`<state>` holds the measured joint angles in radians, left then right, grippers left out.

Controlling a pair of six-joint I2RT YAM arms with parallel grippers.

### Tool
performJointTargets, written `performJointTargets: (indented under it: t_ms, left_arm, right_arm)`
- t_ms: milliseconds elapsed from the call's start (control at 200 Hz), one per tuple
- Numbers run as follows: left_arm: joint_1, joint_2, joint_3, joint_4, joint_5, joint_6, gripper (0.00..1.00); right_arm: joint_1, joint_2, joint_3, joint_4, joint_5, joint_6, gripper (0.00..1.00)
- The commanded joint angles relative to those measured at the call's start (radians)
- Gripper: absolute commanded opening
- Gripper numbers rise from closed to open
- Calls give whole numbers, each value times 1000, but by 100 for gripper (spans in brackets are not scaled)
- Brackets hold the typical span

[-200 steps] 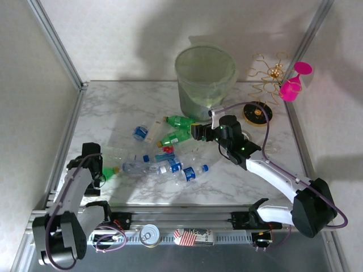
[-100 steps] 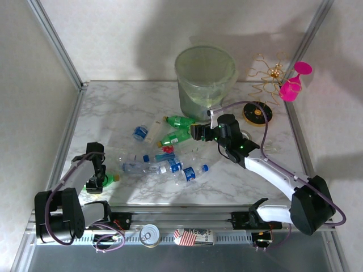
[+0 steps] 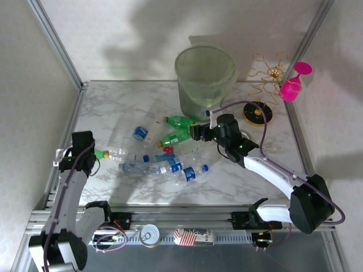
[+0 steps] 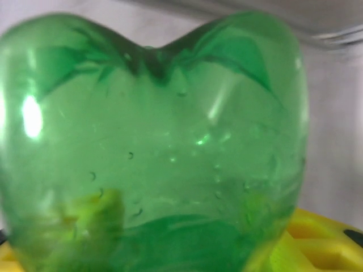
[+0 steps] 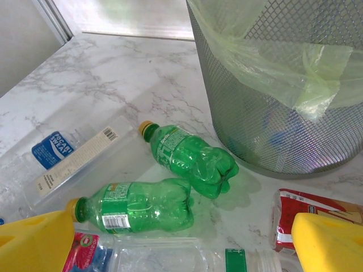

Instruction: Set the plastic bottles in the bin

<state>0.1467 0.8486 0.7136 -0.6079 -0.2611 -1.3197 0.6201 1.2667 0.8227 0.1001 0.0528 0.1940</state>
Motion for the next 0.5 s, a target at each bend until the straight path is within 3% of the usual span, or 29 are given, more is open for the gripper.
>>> performJointTargets:
  t_ms: [0, 150, 275, 496]
  left_arm:
    - [-50, -76, 45, 228, -23, 134, 46]
    - [-118, -31, 148, 483, 131, 328, 45]
    - [-227, 72, 255, 632, 231, 437, 46]
    - [-486, 306, 472, 809, 238, 620, 46]
  right_arm:
    - [6, 10, 6, 56, -6, -4, 99]
    - [6, 15, 9, 58, -23, 4, 99]
    - [7, 16, 4, 59, -22, 11, 99]
    - [6, 6, -9, 60, -12, 35, 99]
